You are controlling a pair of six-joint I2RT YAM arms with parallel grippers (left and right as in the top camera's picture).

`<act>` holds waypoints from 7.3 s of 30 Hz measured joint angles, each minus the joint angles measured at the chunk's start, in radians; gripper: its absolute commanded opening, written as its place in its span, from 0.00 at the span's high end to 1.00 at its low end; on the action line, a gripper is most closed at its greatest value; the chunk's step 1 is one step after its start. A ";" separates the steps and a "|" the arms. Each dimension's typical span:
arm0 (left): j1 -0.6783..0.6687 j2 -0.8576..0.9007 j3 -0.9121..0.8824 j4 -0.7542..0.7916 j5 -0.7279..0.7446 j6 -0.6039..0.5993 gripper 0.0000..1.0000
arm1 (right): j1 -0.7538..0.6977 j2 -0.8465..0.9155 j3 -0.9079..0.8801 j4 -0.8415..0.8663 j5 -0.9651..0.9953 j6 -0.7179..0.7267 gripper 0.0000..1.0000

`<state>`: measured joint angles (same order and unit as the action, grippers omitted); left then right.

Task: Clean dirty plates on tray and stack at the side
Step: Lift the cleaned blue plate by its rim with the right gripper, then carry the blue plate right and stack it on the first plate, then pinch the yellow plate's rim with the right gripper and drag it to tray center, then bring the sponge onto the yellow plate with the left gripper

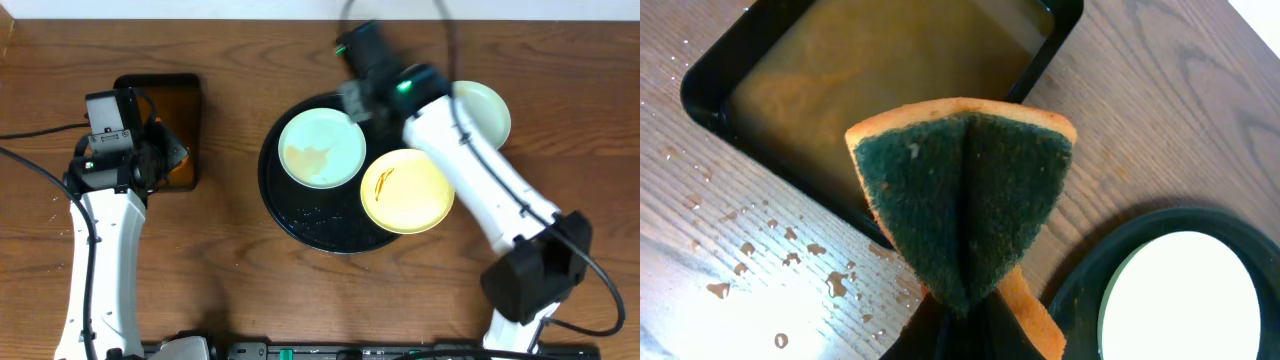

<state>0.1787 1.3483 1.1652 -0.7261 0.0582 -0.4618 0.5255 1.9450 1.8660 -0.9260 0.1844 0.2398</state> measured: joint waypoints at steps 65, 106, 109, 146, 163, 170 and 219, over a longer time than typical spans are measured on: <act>0.000 0.000 0.000 0.000 0.007 0.000 0.92 | -0.154 0.412 0.058 -0.065 -0.356 0.254 0.41; 0.000 0.001 0.000 0.000 0.007 0.011 0.92 | -0.262 0.127 0.055 -0.005 -0.499 0.085 0.99; 0.000 0.001 0.000 -0.001 0.007 0.011 0.92 | -0.205 0.102 0.054 -0.005 -0.325 0.068 0.99; 0.000 0.001 0.000 -0.003 0.007 0.011 0.92 | -0.723 0.067 -0.082 -0.085 -0.237 0.177 0.63; 0.000 0.001 0.000 -0.003 0.008 0.014 0.92 | -0.613 -0.116 -0.154 -0.360 -0.477 0.004 0.22; 0.000 0.001 0.000 -0.005 0.008 0.014 0.92 | -0.360 -0.158 -0.372 -0.296 -0.397 0.037 0.01; -0.008 0.002 0.000 0.009 0.167 0.014 0.92 | -0.204 -0.117 -0.683 0.478 -0.437 0.265 0.98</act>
<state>0.1711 1.3502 1.1652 -0.7174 0.2249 -0.4477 0.3210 1.8275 1.1828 -0.4480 -0.2527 0.5045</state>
